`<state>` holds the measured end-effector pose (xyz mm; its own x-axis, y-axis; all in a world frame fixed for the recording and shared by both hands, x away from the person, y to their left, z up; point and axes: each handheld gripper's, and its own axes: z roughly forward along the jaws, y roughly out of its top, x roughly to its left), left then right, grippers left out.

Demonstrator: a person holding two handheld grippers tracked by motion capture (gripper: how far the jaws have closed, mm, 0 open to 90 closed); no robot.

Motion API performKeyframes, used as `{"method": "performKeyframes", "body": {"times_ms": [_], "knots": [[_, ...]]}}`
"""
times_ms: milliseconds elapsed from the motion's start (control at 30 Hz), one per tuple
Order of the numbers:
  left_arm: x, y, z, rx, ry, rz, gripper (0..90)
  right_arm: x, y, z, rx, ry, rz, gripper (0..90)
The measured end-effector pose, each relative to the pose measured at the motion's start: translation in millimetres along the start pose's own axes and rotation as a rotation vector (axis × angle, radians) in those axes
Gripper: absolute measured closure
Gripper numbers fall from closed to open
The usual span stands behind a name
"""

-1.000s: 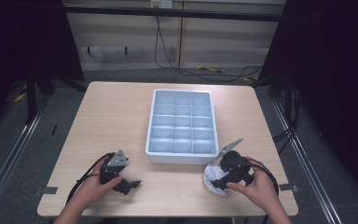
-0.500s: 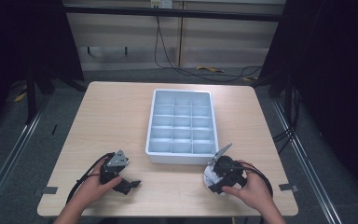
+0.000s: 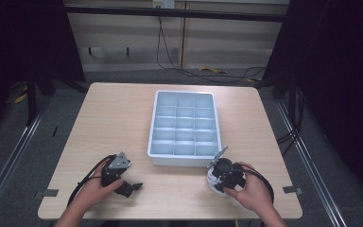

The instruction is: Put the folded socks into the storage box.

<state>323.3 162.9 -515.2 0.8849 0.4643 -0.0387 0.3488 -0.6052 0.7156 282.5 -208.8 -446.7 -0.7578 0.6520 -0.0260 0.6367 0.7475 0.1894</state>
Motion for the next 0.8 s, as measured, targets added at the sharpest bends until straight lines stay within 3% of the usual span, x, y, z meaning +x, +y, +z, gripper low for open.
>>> {"method": "performKeyframes", "body": {"times_ms": [33,133,200,567,633,800], "knots": [[0.0,0.0,0.0,0.000,0.000,0.000,0.0,-2.6,-1.6,-1.5,-0.012,0.024,0.036,70.6],[0.0,0.0,0.0,0.000,0.000,0.000,0.0,-4.4,-2.5,-2.3,-0.021,0.032,0.048,71.2],[0.1,0.0,0.0,0.000,-0.001,0.000,0.0,-6.9,-4.6,-5.5,-0.030,0.061,0.044,71.5],[0.0,0.0,0.0,0.000,-0.001,0.000,0.0,-16.5,-7.0,-37.9,-0.063,0.082,0.039,71.4],[0.0,0.0,0.0,0.000,-0.001,0.000,0.0,-18.9,-6.7,-45.1,-0.063,0.062,0.035,71.3],[0.0,0.0,0.0,0.000,-0.001,0.000,0.0,-26.9,-4.5,-60.7,-0.070,0.070,0.038,71.1]]}}
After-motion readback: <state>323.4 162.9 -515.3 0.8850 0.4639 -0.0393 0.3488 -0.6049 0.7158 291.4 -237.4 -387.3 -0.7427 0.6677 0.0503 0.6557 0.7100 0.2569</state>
